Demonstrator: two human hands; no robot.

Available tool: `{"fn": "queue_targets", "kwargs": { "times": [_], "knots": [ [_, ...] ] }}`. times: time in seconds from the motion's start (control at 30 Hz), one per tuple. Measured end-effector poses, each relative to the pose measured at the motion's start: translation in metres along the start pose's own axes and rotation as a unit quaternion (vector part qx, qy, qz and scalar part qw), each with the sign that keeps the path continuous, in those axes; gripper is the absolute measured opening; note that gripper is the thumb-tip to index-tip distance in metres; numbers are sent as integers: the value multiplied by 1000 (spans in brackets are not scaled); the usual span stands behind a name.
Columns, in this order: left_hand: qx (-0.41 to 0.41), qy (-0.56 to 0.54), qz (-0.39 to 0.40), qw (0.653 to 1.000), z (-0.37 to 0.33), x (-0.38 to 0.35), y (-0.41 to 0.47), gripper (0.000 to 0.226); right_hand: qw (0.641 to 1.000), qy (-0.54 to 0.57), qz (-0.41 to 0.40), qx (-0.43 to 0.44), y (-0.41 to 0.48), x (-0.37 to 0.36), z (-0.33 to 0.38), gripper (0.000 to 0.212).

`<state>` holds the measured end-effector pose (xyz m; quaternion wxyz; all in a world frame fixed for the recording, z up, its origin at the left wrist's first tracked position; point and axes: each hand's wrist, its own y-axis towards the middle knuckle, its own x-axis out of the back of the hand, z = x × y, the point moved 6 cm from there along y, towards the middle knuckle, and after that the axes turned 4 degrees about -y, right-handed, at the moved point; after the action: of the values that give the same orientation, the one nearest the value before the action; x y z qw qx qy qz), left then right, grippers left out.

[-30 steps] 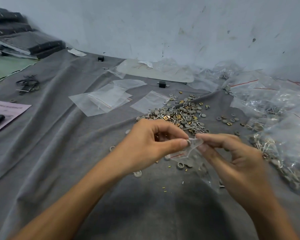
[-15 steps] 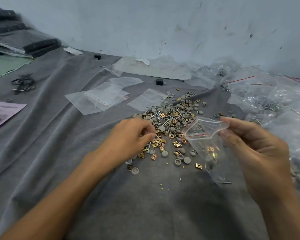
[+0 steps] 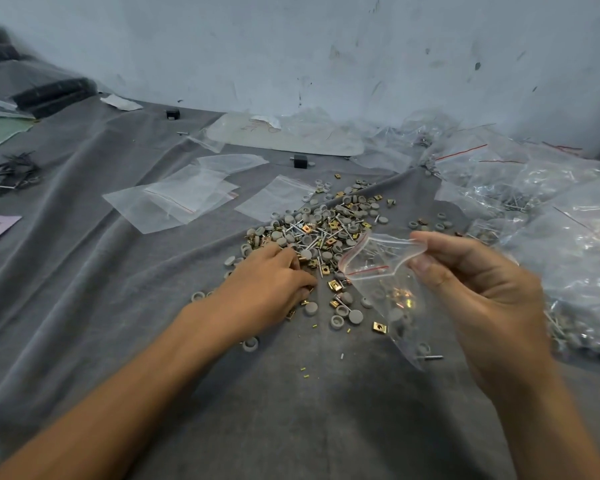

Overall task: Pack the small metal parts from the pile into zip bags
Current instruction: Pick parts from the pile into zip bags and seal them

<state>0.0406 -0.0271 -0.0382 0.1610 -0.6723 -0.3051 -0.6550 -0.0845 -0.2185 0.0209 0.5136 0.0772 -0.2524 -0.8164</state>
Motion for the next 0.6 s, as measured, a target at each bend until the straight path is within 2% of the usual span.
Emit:
{"fn": "queue_targets", "kwargs": {
  "times": [0.1,0.23,0.37,0.43,0.53,0.6],
  "knots": [
    [-2,-19,-2,1000,-3,0,-3,26,1000,2,2,-3,0,-1,0,35],
    [15,-47,6,999,-1,-2,-8,14,1000,-4,9,-4,-1,-2,-2,25],
    [67,-176,-29,982,7,19,-11,9,998,-63,27,3,-3,-5,-3,26],
    [94,-286,-62,952,11,36,-12,7,996,-87,29,6,-4,-8,-3,24],
    [106,-475,-68,871,7,57,-13,9,995,-99,31,2,-6,-13,-2,21],
    [105,-532,-51,839,0,64,-13,11,994,-100,37,-2,-6,-17,-2,21]
  ]
}}
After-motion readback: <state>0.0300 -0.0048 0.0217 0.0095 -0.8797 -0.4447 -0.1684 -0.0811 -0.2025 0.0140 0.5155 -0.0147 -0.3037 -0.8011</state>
